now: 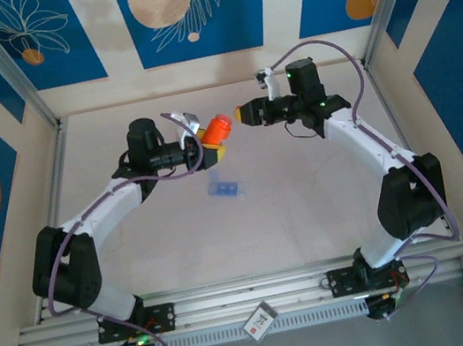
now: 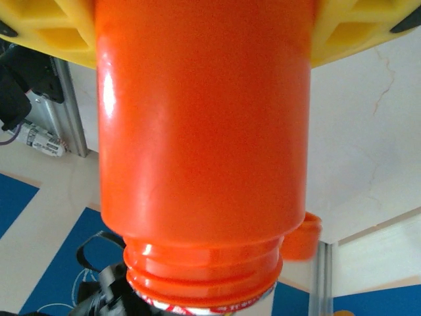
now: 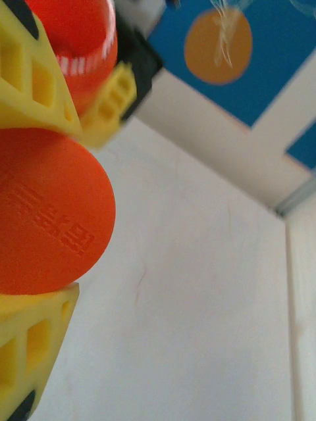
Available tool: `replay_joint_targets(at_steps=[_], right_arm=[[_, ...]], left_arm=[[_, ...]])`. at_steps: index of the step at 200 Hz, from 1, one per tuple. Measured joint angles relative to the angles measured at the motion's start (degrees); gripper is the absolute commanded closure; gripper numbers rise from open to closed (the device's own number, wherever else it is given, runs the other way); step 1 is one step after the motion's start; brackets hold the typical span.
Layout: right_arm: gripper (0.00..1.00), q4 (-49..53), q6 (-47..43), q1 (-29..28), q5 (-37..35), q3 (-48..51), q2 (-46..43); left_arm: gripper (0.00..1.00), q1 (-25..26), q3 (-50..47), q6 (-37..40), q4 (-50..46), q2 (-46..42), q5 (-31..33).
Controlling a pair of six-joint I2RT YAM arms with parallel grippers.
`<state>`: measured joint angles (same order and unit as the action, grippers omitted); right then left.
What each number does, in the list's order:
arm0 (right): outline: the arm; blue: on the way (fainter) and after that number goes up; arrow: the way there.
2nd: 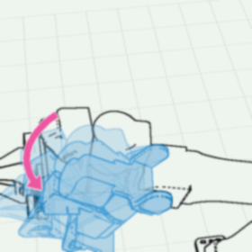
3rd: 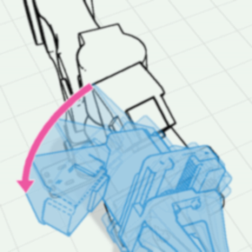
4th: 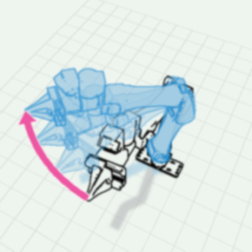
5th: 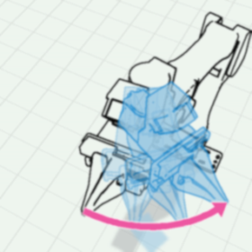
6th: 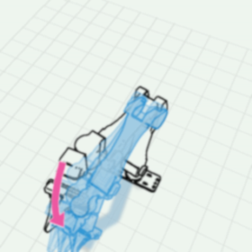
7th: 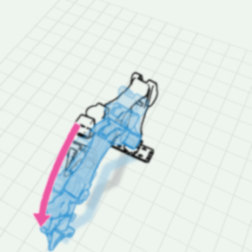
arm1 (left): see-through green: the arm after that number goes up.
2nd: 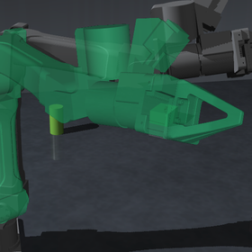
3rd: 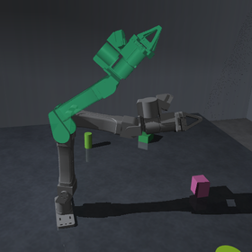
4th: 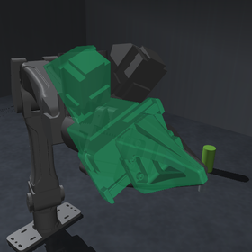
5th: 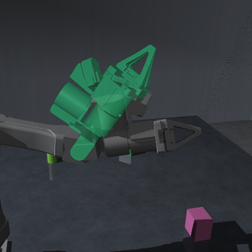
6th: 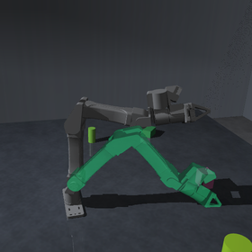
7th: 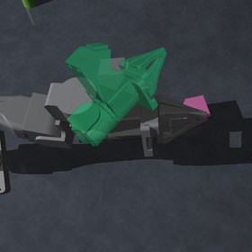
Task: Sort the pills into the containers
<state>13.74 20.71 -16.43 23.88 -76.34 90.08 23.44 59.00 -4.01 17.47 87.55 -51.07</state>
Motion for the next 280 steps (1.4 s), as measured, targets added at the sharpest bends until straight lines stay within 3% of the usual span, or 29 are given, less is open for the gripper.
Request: replay_joint_targets(at_steps=[92,134,192,203,229,258,266,280], right_arm=[[0.64,12.0,10.7,0.7,-31.8,10.8,3.7],[0.64,14.7,16.0,0.3,-38.9,11.2,8.0],[0.60,16.2,19.7,-1.1,-42.9,11.2,12.6],[0.55,16.4,20.1,-1.5,-43.2,11.2,13.2],[0.25,16.5,20.3,-2.2,-44.0,11.2,13.8],[0.04,16.6,20.5,-2.7,-44.4,11.3,13.6],[0.00,16.8,20.3,-2.7,-44.5,11.3,13.4],[0.01,17.4,19.7,-2.7,-44.7,11.3,12.3]], left_arm=[[1.00,-0.3,-8.8,0.3,1.4,-4.6,9.9],[1.00,-0.4,-11.4,0.5,0.5,-6.5,14.1],[1.00,-0.4,-11.5,-0.2,-0.6,-6.5,18.3],[1.00,-0.4,-11.5,-0.2,-0.8,-6.6,19.4],[1.00,-0.4,-11.5,-1.0,-2.5,-7.6,23.3],[1.00,-0.4,-11.5,-1.7,-3.5,-9.2,26.1],[1.00,-0.4,-11.5,-1.8,-3.5,-9.5,26.4],[1.00,-0.4,-11.5,-2.0,-3.8,-10.0,27.0]])
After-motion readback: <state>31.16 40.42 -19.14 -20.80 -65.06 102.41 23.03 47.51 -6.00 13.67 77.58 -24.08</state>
